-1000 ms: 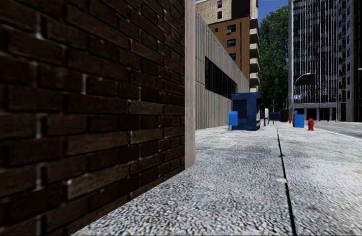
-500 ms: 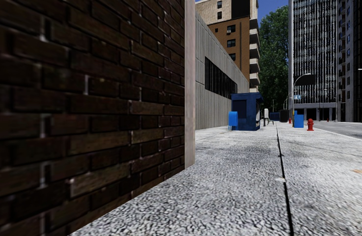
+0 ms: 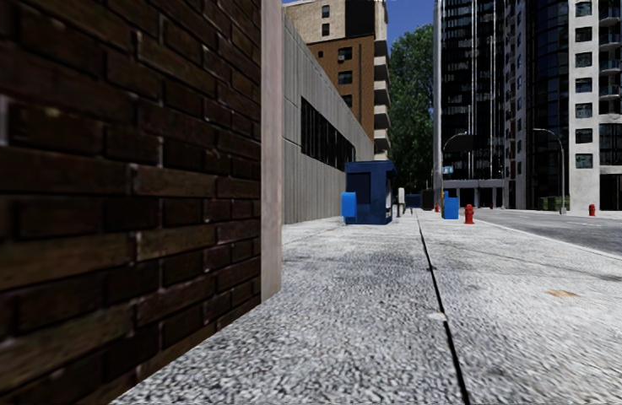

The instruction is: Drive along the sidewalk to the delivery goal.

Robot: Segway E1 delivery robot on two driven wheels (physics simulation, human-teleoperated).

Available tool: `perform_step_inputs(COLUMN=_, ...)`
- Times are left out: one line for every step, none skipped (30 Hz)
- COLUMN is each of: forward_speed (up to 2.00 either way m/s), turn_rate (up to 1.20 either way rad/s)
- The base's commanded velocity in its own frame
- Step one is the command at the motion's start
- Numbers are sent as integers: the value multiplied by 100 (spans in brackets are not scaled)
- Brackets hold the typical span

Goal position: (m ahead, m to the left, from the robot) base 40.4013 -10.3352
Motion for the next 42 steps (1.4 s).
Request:
perform_step_inputs(forward_speed=200, turn_rate=-53)
perform_step_inputs(forward_speed=200, turn_rate=-53)
perform_step_inputs(forward_speed=200, turn_rate=-53)
perform_step_inputs(forward_speed=200, turn_rate=-53)
perform_step_inputs(forward_speed=200, turn_rate=-53)
perform_step_inputs(forward_speed=200, turn_rate=-53)
perform_step_inputs(forward_speed=200, turn_rate=-53)
perform_step_inputs(forward_speed=200, turn_rate=-53)
perform_step_inputs(forward_speed=200, turn_rate=-53)
perform_step_inputs(forward_speed=200, turn_rate=-53)
perform_step_inputs(forward_speed=200, turn_rate=-53)
perform_step_inputs(forward_speed=200, turn_rate=-53)
perform_step_inputs(forward_speed=200, turn_rate=-53)
perform_step_inputs(forward_speed=200, turn_rate=-53)
perform_step_inputs(forward_speed=200, turn_rate=-53)
perform_step_inputs(forward_speed=200, turn_rate=-53)
perform_step_inputs(forward_speed=200, turn_rate=-53)
perform_step_inputs(forward_speed=200, turn_rate=-53)
perform_step_inputs(forward_speed=200, turn_rate=-53)
perform_step_inputs(forward_speed=200, turn_rate=-53)
perform_step_inputs(forward_speed=200, turn_rate=-53)
perform_step_inputs(forward_speed=200, turn_rate=-40)
perform_step_inputs(forward_speed=200, turn_rate=0)
perform_step_inputs(forward_speed=200, turn_rate=0)
perform_step_inputs(forward_speed=200, turn_rate=0)
perform_step_inputs(forward_speed=200, turn_rate=0)
perform_step_inputs(forward_speed=200, turn_rate=0)
perform_step_inputs(forward_speed=200, turn_rate=0)
perform_step_inputs(forward_speed=200, turn_rate=0)
perform_step_inputs(forward_speed=200, turn_rate=0)
perform_step_inputs(forward_speed=200, turn_rate=0)
perform_step_inputs(forward_speed=200, turn_rate=0)
perform_step_inputs(forward_speed=200, turn_rate=0)
perform_step_inputs(forward_speed=200, turn_rate=0)
perform_step_inputs(forward_speed=200, turn_rate=0)
perform_step_inputs(forward_speed=200, turn_rate=0)
perform_step_inputs(forward_speed=200, turn_rate=0)
perform_step_inputs(forward_speed=200, turn_rate=0)
perform_step_inputs(forward_speed=200, turn_rate=0)
perform_step_inputs(forward_speed=200, turn_rate=0)
perform_step_inputs(forward_speed=200, turn_rate=0)
perform_step_inputs(forward_speed=200, turn_rate=0)
